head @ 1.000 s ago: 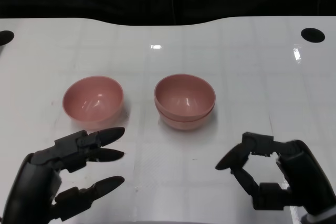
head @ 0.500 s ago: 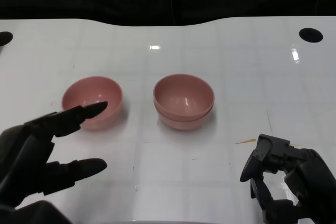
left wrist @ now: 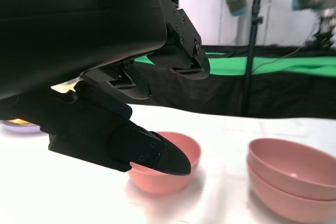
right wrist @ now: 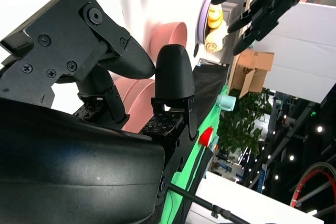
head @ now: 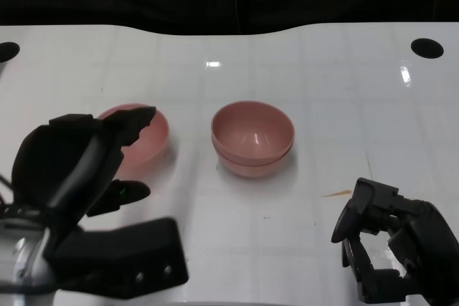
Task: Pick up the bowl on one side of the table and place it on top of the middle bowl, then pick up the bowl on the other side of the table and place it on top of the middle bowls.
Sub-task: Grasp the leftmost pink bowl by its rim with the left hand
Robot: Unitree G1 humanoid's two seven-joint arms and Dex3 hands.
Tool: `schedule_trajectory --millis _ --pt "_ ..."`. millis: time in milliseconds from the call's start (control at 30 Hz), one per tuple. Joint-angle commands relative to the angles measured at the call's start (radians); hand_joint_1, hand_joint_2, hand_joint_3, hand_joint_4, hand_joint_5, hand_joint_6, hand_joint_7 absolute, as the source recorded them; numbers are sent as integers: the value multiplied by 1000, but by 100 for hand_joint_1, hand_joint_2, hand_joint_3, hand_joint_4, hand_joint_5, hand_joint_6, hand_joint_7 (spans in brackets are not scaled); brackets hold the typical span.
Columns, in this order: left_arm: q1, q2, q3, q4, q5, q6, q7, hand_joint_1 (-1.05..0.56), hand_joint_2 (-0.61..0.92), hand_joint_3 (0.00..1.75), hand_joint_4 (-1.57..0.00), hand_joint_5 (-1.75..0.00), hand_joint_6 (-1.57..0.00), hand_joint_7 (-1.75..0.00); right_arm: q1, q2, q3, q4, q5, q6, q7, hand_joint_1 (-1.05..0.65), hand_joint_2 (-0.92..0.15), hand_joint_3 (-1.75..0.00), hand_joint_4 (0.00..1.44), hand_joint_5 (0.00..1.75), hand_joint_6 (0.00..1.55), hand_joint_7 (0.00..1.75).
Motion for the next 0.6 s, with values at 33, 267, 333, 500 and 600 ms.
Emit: schedule_trajectory --millis 33,267,333,500,600 --pt "-36 -3 -32 16 45 73 -34 -60 89 0 -56 -16 -44 -1 3 6 -14 -3 1 12 5 -11 -37 -145 85 175 74 159" --pt "-157 -14 -110 183 116 186 -23 -60 88 0 -64 -17 -45 -1 2 13 -24 -2 3 16 20 -12 -37 -144 86 175 74 158" --pt "-184 -14 -124 230 110 213 -33 -59 88 0 -66 -17 -46 -1 3 15 -25 -6 3 23 24 -12 -37 -143 86 175 74 158" --pt "-229 -7 -156 327 88 255 -36 -59 89 0 -66 -15 -46 -1 8 19 -29 -17 -8 31 23 -11 -38 -143 86 175 74 157" --pt "-253 -2 -175 379 83 270 -39 -60 88 0 -70 -15 -47 -1 9 20 -29 -22 -5 34 26 -10 -38 -144 86 175 74 157"
